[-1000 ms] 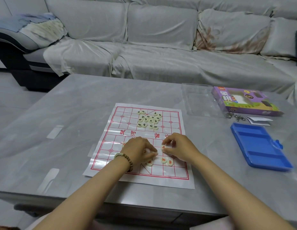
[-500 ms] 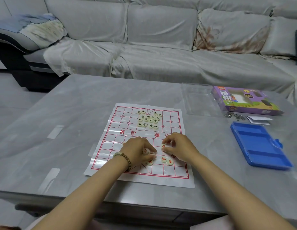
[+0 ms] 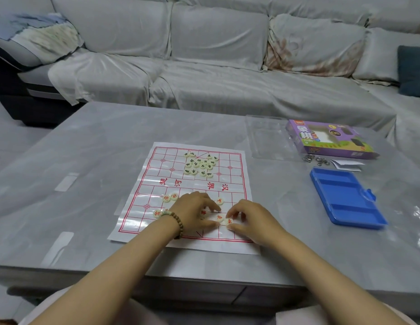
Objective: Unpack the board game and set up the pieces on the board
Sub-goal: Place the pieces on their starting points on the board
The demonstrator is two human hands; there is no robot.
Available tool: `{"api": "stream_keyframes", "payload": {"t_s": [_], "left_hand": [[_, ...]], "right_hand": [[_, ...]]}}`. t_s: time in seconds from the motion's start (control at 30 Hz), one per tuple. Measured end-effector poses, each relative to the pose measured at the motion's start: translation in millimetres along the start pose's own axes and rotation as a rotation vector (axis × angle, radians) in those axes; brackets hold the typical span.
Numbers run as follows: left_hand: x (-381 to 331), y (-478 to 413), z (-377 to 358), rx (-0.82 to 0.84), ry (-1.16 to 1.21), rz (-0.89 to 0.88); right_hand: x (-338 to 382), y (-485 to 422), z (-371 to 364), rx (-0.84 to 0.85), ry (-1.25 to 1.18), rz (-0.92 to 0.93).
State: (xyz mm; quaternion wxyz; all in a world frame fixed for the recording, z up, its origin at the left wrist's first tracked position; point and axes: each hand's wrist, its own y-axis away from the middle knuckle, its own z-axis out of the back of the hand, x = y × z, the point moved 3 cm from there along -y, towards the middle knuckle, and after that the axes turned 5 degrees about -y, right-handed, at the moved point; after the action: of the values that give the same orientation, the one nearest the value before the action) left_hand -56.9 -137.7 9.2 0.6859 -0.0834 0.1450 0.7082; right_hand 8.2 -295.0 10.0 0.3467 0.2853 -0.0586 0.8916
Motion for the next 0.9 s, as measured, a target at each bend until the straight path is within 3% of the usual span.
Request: {"api": "stream_keyframes", "payload": {"t_s": [0.3, 0.7, 0.77, 0.9], "left_hand": [[-1, -3, 2, -0.045, 0.076, 0.049], [5, -15, -1, -0.117, 0.134, 0.117], [9, -17, 2, -0.133, 0.175, 0.129], [14, -23, 5, -0.093, 0.17, 0.1]], "right_hand": [[-26, 27, 15, 0.174, -0.054, -0.081], [-35, 32, 21, 0.212, -0.115, -0.056], [-33, 29, 27, 0.176, -0.155, -0.053], [-35, 11, 39, -0.117, -0.192, -0.078]]}}
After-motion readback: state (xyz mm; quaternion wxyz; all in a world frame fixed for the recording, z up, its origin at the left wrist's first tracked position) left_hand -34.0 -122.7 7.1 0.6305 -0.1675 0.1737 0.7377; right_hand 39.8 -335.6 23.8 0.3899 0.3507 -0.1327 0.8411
